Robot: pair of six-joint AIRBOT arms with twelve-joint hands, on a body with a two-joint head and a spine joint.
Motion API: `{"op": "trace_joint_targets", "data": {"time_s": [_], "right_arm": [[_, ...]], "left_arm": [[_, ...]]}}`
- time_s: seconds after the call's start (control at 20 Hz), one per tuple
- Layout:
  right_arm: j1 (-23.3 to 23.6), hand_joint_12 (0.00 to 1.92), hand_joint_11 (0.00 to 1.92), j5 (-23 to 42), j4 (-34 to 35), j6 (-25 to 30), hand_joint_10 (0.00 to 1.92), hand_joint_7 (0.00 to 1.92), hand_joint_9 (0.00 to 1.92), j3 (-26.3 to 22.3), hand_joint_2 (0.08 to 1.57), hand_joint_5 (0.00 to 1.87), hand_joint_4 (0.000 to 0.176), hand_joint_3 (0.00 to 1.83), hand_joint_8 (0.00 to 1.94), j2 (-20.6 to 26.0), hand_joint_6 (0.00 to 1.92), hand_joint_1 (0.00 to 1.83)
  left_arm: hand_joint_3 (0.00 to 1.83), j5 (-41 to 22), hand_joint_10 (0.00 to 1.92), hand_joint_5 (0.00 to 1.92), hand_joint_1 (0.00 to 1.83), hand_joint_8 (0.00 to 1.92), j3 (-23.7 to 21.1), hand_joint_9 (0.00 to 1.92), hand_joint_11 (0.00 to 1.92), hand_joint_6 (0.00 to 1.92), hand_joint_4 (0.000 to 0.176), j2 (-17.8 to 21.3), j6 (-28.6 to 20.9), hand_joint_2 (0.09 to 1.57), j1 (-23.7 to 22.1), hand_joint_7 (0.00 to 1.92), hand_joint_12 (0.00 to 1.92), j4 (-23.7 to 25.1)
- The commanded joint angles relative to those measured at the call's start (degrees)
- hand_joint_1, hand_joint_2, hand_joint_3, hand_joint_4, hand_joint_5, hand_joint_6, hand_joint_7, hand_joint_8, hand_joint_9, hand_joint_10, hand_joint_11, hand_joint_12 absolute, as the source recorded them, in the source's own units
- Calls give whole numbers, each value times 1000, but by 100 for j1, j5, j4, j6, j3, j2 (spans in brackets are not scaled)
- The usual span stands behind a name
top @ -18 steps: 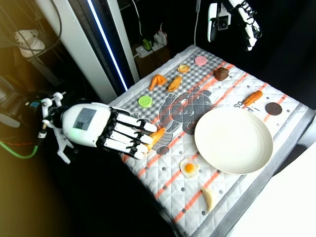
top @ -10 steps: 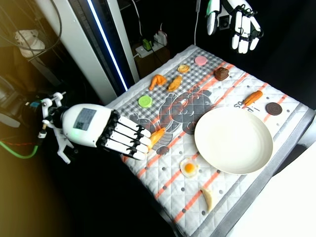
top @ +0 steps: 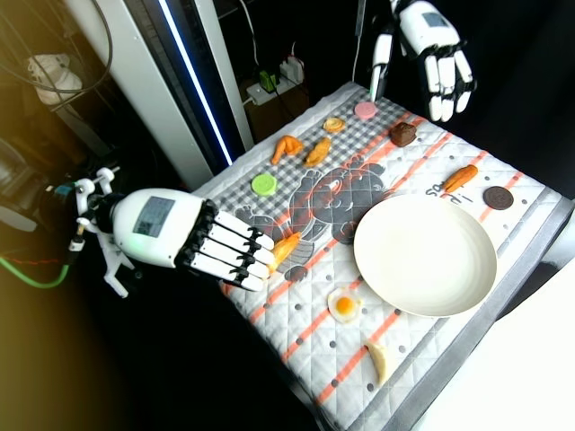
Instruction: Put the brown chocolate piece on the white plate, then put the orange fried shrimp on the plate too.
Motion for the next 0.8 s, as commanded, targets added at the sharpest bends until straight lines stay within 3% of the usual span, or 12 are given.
{"op": "trace_joint_targets", "data": {"time_s": [0.0,0.15,0.2,0.35,0.45,0.5,0.55,0.65,0.7,0.75], "right_arm": [[13,100,525,724,87,7,4,547,549,-5,1183,623,25,3,1,54,0,693],[13,88,517,749,68,7,1,546,545,-15,1186,631,23,2,1,61,2,718],[13,83,510,751,63,7,1,550,545,-16,1189,634,31,3,2,65,3,716],[13,78,516,754,52,7,2,547,541,-23,1189,635,39,2,1,76,2,702],[13,73,520,754,51,7,2,546,544,-23,1199,633,32,4,0,76,1,692],[13,71,518,754,51,7,0,546,539,-23,1203,632,35,6,0,76,0,692],[13,71,526,754,49,7,0,548,539,-24,1207,632,33,6,1,76,0,670],[13,75,545,754,49,7,6,552,556,-26,1213,633,22,6,2,76,0,670],[13,76,552,754,49,7,7,556,563,-32,1218,632,21,6,3,76,0,655],[12,74,553,754,49,7,6,557,563,-39,1224,629,17,7,2,76,0,639]], "left_arm": [[0,-539,6,201,581,3,46,565,128,0,176,-38,157,923,-83,432,830,52],[0,-325,2,251,643,0,214,603,206,0,176,-199,433,915,-177,457,744,-158],[0,-281,1,279,648,0,245,604,221,0,176,-234,524,930,-197,463,702,-212],[0,-73,13,333,788,11,390,671,212,5,176,-386,864,904,-278,537,807,-433],[0,-13,13,398,847,4,449,726,185,1,175,-449,865,896,-306,628,852,-472],[1,11,20,496,869,10,472,774,175,7,152,-473,866,912,-322,712,869,-483],[2,31,23,676,893,15,492,828,176,16,93,-492,867,940,-335,824,849,-495],[1,71,38,944,967,15,545,938,231,12,35,-542,868,958,-356,992,983,-558],[3,64,35,1169,1061,3,553,986,249,432,148,-564,868,999,-358,1044,1072,-581],[3,50,27,1160,1069,2,555,994,235,620,170,-584,868,1023,-359,1052,1086,-600]]}}
